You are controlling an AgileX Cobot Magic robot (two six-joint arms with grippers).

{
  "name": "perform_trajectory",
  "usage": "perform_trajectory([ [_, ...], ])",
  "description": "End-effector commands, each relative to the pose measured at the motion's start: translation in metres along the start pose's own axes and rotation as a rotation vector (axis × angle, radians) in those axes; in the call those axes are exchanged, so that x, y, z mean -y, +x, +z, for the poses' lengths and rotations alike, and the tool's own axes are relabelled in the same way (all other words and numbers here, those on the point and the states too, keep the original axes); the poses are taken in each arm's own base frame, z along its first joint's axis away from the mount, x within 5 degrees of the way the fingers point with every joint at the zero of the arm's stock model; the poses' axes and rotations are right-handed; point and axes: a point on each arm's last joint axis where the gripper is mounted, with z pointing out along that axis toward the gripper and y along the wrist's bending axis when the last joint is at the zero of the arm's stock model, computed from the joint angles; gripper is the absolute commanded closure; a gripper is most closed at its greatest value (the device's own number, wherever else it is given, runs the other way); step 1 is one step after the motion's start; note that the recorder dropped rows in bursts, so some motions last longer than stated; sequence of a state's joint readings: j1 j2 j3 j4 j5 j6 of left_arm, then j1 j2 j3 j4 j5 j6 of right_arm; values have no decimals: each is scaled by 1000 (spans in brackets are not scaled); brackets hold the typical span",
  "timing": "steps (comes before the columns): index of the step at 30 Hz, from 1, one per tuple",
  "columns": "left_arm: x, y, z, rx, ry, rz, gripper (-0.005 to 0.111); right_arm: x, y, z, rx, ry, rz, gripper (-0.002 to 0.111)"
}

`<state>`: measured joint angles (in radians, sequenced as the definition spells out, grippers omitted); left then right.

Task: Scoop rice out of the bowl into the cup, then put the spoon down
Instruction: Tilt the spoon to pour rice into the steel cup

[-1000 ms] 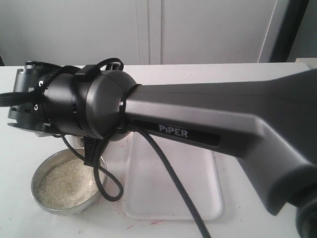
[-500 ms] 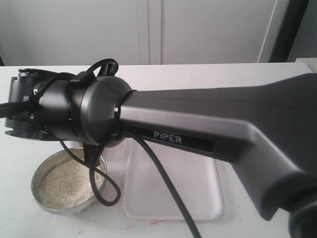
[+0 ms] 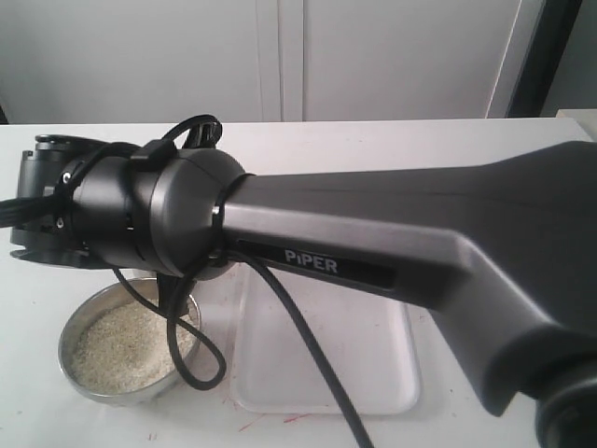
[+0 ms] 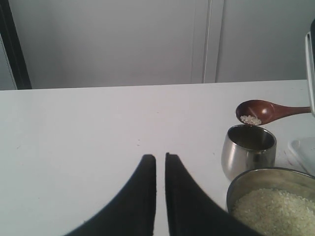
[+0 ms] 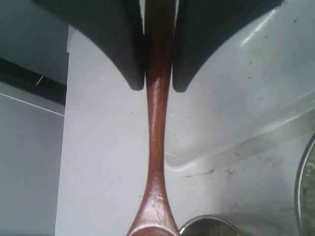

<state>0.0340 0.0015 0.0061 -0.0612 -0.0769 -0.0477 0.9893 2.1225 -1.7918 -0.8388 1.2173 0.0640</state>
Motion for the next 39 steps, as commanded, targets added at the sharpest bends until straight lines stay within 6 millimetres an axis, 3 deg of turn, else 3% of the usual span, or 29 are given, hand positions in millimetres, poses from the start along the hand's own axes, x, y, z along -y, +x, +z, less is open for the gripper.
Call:
perform_trajectory([
  [1,0,-3,0,12,-1,-7,92,-1,0,-3,3,1,10,108],
  [8,0,-3,0,12,-1,-7,92,-2,0,-5,4,-29,31,108],
  [16,0,-3,0,12,-1,-7,92,9,5,-17,29,-22,60,108],
  [25,0,-3,0,12,-1,-7,92,-7,16,-2,-29,68,-18,108],
  [39,0,-3,0,12,-1,-7,92,-13,11,-10,-4,83,-21,108],
])
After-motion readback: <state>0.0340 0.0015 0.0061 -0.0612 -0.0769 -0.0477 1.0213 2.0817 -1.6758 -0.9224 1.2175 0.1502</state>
